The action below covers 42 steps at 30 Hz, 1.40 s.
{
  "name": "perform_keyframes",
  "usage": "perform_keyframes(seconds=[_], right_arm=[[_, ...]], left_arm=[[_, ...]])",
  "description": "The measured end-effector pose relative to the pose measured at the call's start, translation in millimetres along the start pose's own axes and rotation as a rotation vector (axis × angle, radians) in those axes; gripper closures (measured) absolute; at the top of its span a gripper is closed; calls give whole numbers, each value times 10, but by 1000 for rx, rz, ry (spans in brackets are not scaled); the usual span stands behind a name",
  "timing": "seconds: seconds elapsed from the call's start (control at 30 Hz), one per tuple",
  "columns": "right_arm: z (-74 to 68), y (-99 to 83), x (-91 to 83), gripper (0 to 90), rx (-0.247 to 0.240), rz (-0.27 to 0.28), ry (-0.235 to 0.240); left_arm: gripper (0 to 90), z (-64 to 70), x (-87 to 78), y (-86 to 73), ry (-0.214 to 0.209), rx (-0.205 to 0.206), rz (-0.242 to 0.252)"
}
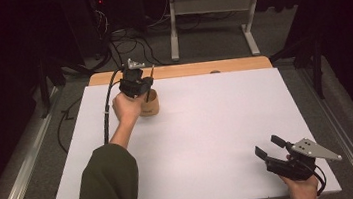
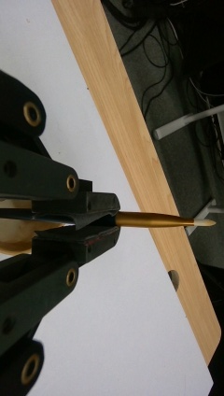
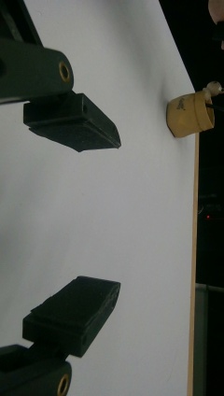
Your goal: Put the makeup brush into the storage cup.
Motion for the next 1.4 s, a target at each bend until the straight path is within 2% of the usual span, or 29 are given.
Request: perform_keyframes(seconds=[0.23, 0.4, 0.53, 0.87, 1.17, 1.4], right_arm=[[6, 7, -5, 281, -3, 5, 0], [4, 9, -3, 282, -5, 5, 3], [-3, 9, -2, 281, -4, 5, 3], [-20, -6, 11, 281, -11, -7, 1], [-21, -13, 16, 282, -13, -10, 0], [-13, -12, 11, 281, -12, -10, -3]], left_arm=[[822, 13, -2, 4, -7, 6, 0], [756, 26, -18, 17, -18, 9, 7], [670, 34, -49, 13, -18, 10, 2], [468, 15, -187, 76, 15, 2, 22], [379, 46, -270, 111, -7, -10, 37], [356, 66, -346, 130, -15, -3, 44]])
Point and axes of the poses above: each handheld gripper's, and its own axes: x roughly forward along the jaws, y roughly out of its top, z roughly to its right, the point moved 10 cm from there along x, roughly forward along the jaws, and after that the axes turned 11 degrees about z, right-handed, at the moved point
